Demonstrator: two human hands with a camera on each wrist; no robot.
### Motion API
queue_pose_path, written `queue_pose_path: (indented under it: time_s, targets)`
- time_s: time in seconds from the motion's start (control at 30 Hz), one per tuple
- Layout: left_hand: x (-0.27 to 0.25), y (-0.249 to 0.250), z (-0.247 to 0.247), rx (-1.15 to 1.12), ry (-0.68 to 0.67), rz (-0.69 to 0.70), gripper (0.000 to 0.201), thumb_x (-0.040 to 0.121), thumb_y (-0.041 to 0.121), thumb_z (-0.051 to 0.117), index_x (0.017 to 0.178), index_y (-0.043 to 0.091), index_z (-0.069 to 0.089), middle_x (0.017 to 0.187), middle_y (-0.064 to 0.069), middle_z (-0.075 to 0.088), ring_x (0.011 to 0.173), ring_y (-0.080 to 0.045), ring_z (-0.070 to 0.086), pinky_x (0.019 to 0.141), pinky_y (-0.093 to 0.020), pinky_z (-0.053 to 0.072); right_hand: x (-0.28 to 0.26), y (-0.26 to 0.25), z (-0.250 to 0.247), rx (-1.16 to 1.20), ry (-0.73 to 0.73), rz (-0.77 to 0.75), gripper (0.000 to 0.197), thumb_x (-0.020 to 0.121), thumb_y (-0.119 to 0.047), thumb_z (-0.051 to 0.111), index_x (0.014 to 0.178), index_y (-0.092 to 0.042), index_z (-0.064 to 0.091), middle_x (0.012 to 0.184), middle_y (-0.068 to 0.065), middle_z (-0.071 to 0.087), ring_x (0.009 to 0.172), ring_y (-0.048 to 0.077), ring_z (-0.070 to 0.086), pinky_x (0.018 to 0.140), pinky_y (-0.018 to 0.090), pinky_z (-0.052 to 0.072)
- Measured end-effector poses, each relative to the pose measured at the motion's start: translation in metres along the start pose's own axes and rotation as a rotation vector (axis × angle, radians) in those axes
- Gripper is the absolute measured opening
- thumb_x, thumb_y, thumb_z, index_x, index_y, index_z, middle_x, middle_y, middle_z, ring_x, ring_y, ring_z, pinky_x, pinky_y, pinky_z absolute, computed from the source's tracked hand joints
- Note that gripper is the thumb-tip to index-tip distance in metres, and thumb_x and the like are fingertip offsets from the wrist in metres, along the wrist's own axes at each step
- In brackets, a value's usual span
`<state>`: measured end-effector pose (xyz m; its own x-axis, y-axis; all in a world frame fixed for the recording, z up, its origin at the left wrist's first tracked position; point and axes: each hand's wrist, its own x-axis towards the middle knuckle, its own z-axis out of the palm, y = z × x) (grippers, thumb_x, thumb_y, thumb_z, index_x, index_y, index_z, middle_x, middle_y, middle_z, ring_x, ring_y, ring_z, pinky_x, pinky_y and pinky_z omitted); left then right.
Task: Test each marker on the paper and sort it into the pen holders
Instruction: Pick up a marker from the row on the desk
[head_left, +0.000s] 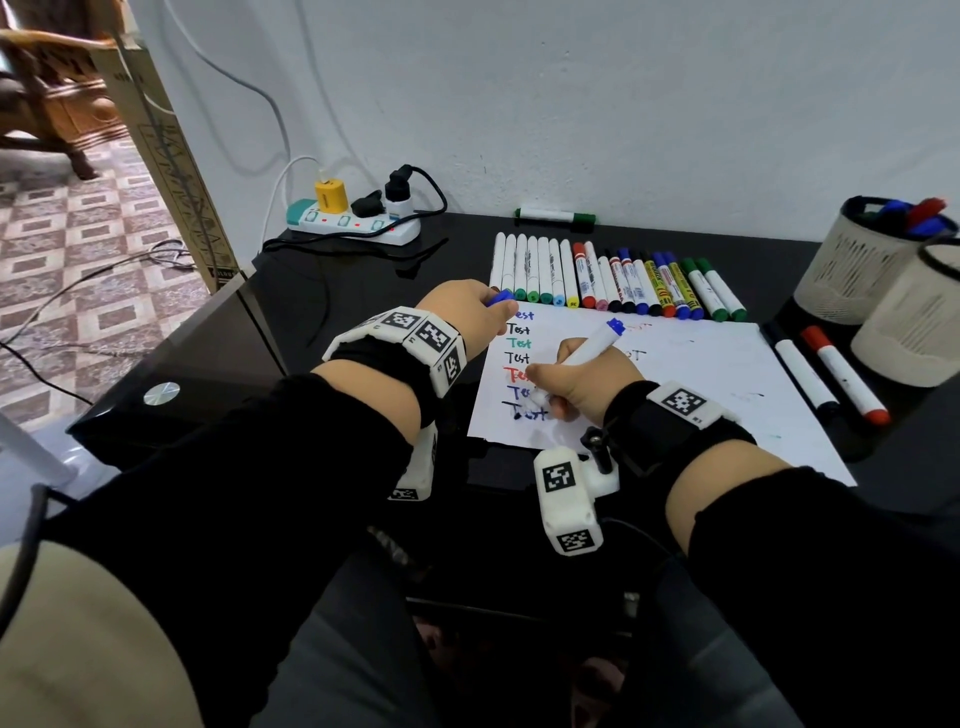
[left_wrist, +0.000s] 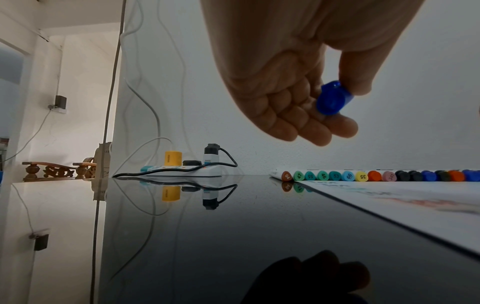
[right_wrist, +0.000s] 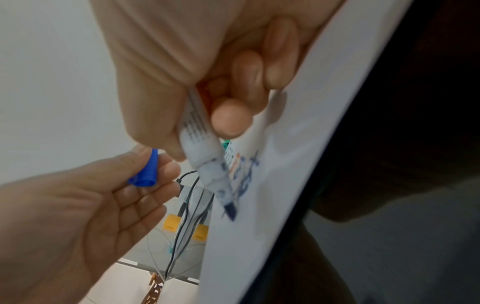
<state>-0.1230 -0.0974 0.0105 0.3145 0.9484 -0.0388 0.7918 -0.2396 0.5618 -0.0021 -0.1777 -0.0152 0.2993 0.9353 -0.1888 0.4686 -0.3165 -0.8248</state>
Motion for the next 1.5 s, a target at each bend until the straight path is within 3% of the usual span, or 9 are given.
queue_pose_path:
  time_s: [0.13, 0.27, 0.37, 0.47, 0.7, 0.9, 1.23, 1.37, 1.5]
  targets:
    - [0.0, 0.0, 0.0, -0.008, -0.002, -0.002, 0.031, 0.096, 0.04, 0.044, 0.101, 0.017, 0.064, 0.088, 0.003, 0.062, 0.073, -0.013, 0.053, 0.068, -0.025, 0.039, 0.002, 0.002, 0.0, -0.028, 0.039, -0.023, 0.03, 0.09, -0.029, 0.058, 0.068, -0.015, 0.044, 0.056, 0.003, 0.057, 0.063, 0.023, 0.056, 0.075, 0.035, 0.051]
    - [-0.001, 0.001, -0.001, -0.022, -0.005, -0.002, 0.03, 0.096, 0.039, 0.044, 0.102, 0.017, 0.064, 0.075, 0.008, 0.058, 0.064, -0.009, 0.05, 0.059, -0.023, 0.038, 0.004, 0.009, -0.007, 0.104, 0.071, 0.002, 0.035, 0.088, -0.031, 0.06, 0.06, -0.016, 0.046, 0.049, -0.001, 0.055, 0.045, 0.014, 0.044, 0.052, 0.027, 0.038]
    - [-0.005, 0.002, -0.003, -0.047, -0.022, 0.022, 0.03, 0.095, 0.04, 0.047, 0.113, 0.019, 0.061, 0.095, 0.004, 0.066, 0.083, -0.014, 0.058, 0.074, -0.025, 0.043, 0.009, 0.01, -0.014, 0.308, 0.081, 0.081, 0.038, 0.088, -0.032, 0.061, 0.058, -0.017, 0.045, 0.045, 0.0, 0.052, 0.033, 0.01, 0.033, 0.041, 0.023, 0.028]
    - [-0.009, 0.002, -0.004, -0.084, -0.04, 0.046, 0.033, 0.094, 0.039, 0.05, 0.119, 0.021, 0.059, 0.105, 0.003, 0.067, 0.096, -0.014, 0.06, 0.078, -0.023, 0.042, 0.011, 0.006, -0.025, 0.466, 0.131, 0.146, 0.036, 0.088, -0.03, 0.064, 0.059, -0.016, 0.045, 0.041, 0.002, 0.049, 0.03, 0.009, 0.029, 0.04, 0.019, 0.023]
    - [-0.023, 0.012, -0.005, -0.196, -0.101, 0.13, 0.034, 0.09, 0.038, 0.058, 0.121, 0.025, 0.059, 0.098, 0.01, 0.06, 0.091, -0.007, 0.056, 0.075, -0.019, 0.037, 0.01, -0.01, -0.062, 0.63, 0.267, 0.046, 0.029, 0.087, -0.026, 0.066, 0.064, -0.014, 0.052, 0.039, 0.003, 0.048, 0.029, 0.009, 0.03, 0.033, 0.015, 0.023]
    - [-0.034, 0.026, -0.009, -0.313, -0.122, 0.195, 0.025, 0.088, 0.033, 0.062, 0.111, 0.025, 0.065, 0.084, 0.019, 0.06, 0.084, -0.003, 0.056, 0.071, -0.009, 0.041, 0.001, -0.031, -0.074, 0.562, 0.266, -0.095, 0.04, 0.087, -0.015, 0.06, 0.056, -0.016, 0.035, 0.036, 0.004, 0.041, 0.032, 0.013, 0.027, 0.037, 0.015, 0.018]
    - [-0.048, 0.057, -0.022, -0.443, -0.136, 0.298, 0.006, 0.087, 0.027, 0.064, 0.081, 0.03, 0.065, 0.081, 0.007, 0.067, 0.079, -0.008, 0.058, 0.091, -0.031, 0.047, -0.017, -0.047, -0.088, 0.414, 0.235, -0.207, 0.036, 0.084, -0.018, 0.062, 0.056, -0.017, 0.04, 0.045, 0.005, 0.048, 0.039, 0.016, 0.039, 0.041, 0.021, 0.027]
    - [-0.047, 0.068, -0.02, -0.521, -0.178, 0.26, 0.019, 0.092, 0.023, 0.056, 0.074, 0.023, 0.061, 0.058, 0.012, 0.063, 0.059, -0.001, 0.059, 0.078, -0.028, 0.046, -0.02, -0.048, -0.092, 0.459, 0.238, -0.208, 0.04, 0.084, -0.016, 0.063, 0.053, -0.017, 0.038, 0.041, 0.002, 0.045, 0.04, 0.017, 0.036, 0.041, 0.021, 0.028]
    - [-0.048, 0.076, -0.018, -0.498, -0.189, 0.267, 0.025, 0.096, 0.022, 0.049, 0.074, 0.022, 0.06, 0.06, 0.008, 0.055, 0.055, -0.003, 0.054, 0.069, -0.023, 0.041, -0.023, -0.048, -0.092, 0.553, 0.205, -0.153, 0.039, 0.086, -0.011, 0.057, 0.054, -0.017, 0.037, 0.041, 0.001, 0.04, 0.033, 0.011, 0.035, 0.038, 0.018, 0.028]
